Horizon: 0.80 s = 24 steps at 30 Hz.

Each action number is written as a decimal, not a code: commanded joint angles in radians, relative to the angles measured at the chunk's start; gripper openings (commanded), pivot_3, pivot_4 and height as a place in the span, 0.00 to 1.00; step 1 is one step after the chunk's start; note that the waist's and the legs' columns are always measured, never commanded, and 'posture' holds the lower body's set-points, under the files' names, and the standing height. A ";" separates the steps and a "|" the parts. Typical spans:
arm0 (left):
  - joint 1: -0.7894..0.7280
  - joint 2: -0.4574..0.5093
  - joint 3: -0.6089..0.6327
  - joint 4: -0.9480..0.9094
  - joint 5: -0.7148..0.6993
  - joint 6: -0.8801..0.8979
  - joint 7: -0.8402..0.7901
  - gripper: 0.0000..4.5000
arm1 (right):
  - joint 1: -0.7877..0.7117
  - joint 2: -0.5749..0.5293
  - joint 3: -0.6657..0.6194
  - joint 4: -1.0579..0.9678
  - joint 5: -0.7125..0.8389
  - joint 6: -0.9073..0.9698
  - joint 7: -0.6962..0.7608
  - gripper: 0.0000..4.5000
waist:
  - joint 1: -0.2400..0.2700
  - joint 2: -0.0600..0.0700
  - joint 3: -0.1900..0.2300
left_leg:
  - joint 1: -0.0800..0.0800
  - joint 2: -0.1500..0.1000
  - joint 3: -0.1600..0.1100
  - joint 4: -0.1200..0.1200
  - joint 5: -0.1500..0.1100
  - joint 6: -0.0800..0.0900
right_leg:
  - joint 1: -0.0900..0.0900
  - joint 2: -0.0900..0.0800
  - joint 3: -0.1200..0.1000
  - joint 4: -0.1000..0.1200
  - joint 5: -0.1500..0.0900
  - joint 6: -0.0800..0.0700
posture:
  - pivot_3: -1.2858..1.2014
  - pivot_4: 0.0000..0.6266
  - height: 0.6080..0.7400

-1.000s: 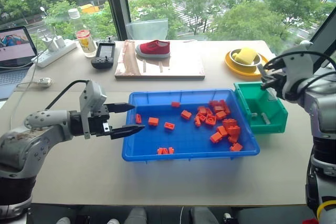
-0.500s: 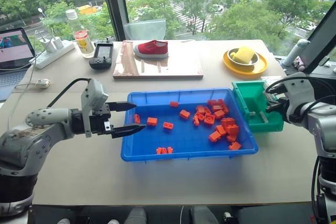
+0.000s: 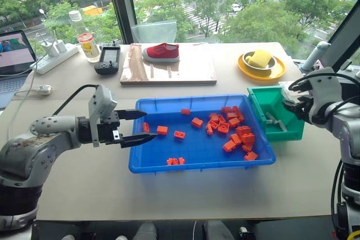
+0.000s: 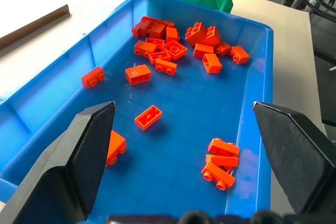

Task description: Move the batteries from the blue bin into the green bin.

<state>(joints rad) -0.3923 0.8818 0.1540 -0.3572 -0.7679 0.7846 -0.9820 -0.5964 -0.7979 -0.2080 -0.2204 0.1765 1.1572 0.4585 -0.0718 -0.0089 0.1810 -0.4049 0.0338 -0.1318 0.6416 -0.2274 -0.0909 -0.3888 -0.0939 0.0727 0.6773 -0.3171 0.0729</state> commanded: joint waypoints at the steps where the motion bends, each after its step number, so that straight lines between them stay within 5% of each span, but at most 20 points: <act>1: -0.016 -0.001 0.004 -0.011 0.002 -0.019 -0.007 1.00 | -0.025 -0.004 -0.009 -0.129 0.071 -0.124 0.086 0.55 | 0.001 0.000 0.000 | 0.000 0.000 0.000 0.000 0.000 0.000 | 0.000 0.000 0.000 0.000 0.000 0.000 | 0.52 0.24 1.00; 7: 0.012 -0.020 0.033 -0.029 -0.015 -0.011 0.015 1.00 | 0.133 -0.053 -0.102 -0.504 0.437 -0.240 0.465 0.55 | 0.006 0.000 0.000 | -0.001 0.001 -0.002 -0.001 0.000 0.001 | 0.001 0.000 -0.002 -0.002 0.000 0.000 | 0.52 0.24 1.00; 14: 0.035 -0.042 0.050 -0.033 -0.034 -0.003 0.047 1.00 | 0.312 -0.005 -0.204 -0.401 0.491 -0.371 0.491 0.55 | 0.015 -0.002 0.000 | 0.000 0.000 -0.001 0.002 0.000 -0.001 | 0.004 -0.001 -0.002 -0.003 0.000 0.000 | 0.52 0.24 1.00; 24: 0.042 -0.032 0.077 -0.042 -0.062 0.011 0.048 1.00 | 0.421 0.010 -0.154 -0.395 0.472 -0.462 0.442 0.55 | 0.006 -0.002 0.000 | 0.001 0.000 -0.001 0.002 0.000 0.000 | 0.004 0.000 -0.002 -0.001 0.000 0.000 | 0.52 0.24 1.00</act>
<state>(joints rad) -0.3454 0.8352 0.2040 -0.3780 -0.8133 0.7927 -0.9329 -0.1764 -0.7883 -0.3595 -0.5964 0.6464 0.7266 0.9113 -0.0662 -0.0111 0.1809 -0.4043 0.0337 -0.1331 0.6435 -0.2272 -0.0913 -0.3852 -0.0941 0.0713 0.6760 -0.3170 0.0731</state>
